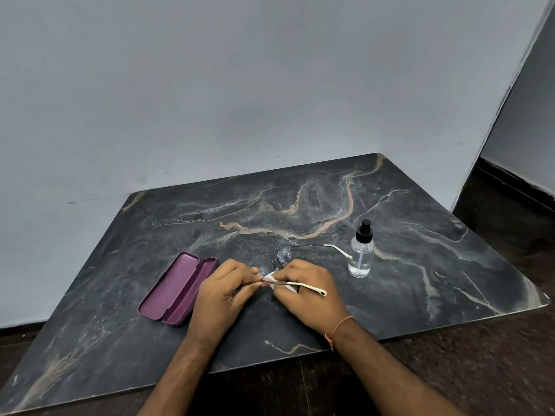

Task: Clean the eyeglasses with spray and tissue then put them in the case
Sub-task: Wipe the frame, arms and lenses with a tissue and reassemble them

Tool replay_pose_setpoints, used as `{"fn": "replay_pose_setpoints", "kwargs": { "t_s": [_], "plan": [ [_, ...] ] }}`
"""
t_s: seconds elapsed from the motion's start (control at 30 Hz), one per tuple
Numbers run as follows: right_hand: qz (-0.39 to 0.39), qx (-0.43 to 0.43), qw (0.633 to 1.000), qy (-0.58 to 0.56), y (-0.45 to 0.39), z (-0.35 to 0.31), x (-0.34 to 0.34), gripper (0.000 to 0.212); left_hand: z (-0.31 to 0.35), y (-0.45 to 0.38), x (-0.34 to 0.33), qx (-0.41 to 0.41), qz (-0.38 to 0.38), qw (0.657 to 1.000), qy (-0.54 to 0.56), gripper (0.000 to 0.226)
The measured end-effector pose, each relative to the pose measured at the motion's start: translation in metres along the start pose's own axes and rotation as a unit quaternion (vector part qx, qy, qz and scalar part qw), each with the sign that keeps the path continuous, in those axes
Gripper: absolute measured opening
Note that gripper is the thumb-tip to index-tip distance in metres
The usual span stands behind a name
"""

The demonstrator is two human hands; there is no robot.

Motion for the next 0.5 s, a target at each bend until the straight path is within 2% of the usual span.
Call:
{"fn": "replay_pose_setpoints", "kwargs": {
  "t_s": [0.1,0.33,0.5],
  "plan": [
    [0.013,0.0,1.0,0.01,-0.001,0.002,-0.0006,0.028,0.0002,-0.0006,0.001,0.003,0.012,1.0,0.0,0.017],
    [-0.013,0.018,1.0,0.006,0.0006,0.0009,-0.0041,0.024,0.0012,0.0006,0.0034,0.002,0.022,1.0,-0.002,0.018],
    [0.031,0.027,0.999,0.035,-0.0033,0.0052,-0.0028,0.018,0.0039,0.0004,0.0005,-0.006,0.008,1.0,0.002,0.017]
  ]
}}
Point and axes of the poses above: each hand's wrist, its own y-axis away from the middle knuckle, its own x-axis out of the back of the hand, z = x × y, the point moved 4 cm from there along -y, towards the middle knuckle, and after that the axes turned 3 degrees about -y, right-handed, at the moved point
